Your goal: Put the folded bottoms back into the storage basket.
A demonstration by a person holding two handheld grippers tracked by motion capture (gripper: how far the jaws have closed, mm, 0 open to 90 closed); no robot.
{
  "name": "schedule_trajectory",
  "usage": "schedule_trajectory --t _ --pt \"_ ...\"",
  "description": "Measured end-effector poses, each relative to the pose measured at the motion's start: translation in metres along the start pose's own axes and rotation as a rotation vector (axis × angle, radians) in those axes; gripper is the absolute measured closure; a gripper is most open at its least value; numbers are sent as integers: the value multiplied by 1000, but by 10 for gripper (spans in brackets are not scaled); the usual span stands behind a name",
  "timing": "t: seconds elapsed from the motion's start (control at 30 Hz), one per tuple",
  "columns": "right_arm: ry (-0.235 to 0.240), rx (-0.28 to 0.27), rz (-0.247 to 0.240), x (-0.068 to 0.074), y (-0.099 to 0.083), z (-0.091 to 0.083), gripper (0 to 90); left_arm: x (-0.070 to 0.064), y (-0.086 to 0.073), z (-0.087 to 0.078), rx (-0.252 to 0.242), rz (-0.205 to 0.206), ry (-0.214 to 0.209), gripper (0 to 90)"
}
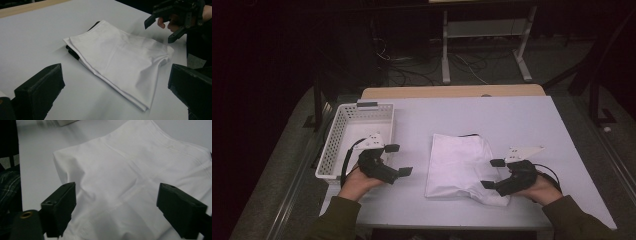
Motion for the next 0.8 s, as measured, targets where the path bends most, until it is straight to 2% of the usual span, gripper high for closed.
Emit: schedule_trajectory --t 0.07,0.27,0.67,0.8 --pt "-19 6 -3 -4 -4 -1 132 0 0 0 0 0 0 0" --pt "-51 13 9 -9 -13 -4 16 0 0 0 0 -1 1 0" --pt "-71 48 31 -15 -38 -16 0 1 0 1 3 -1 7 0" --pt "-69 46 23 -15 -40 -17 0 0 0 1 8 2 7 0"
Point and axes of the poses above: each handheld gripper's, and its own axes: z roughly forward along the jaws, y roughly out of its top, x roughly to its left, the point moved 10 cm from there along z, roughly forward along the jaws, and after that the axes turned 14 degrees about -y, right-handed, at the moved point
